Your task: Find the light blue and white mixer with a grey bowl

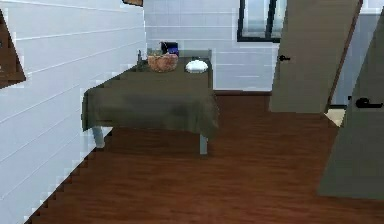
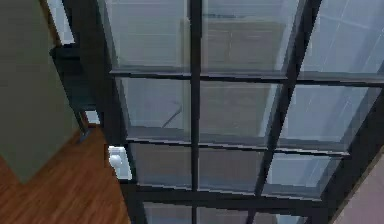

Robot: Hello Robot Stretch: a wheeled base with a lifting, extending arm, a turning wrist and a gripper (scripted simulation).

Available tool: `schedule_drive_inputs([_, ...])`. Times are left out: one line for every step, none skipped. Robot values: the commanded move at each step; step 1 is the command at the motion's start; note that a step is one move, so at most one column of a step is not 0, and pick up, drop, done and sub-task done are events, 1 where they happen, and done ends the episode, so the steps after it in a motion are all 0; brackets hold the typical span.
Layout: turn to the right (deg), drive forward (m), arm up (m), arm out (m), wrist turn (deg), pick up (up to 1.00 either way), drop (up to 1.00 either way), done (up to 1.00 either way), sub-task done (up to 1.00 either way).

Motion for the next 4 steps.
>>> schedule_drive_inputs([27.0,0.0,0.0,0.0,0.0,0.0,0.0,0.0,0.0])
schedule_drive_inputs([0.0,0.45,0.0,0.0,0.0,0.0,0.0,0.0,0.0])
schedule_drive_inputs([0.0,1.0,0.0,0.0,0.0,0.0,0.0,0.0,0.0])
schedule_drive_inputs([0.0,0.4,0.0,0.0,0.0,0.0,0.0,0.0,0.0])
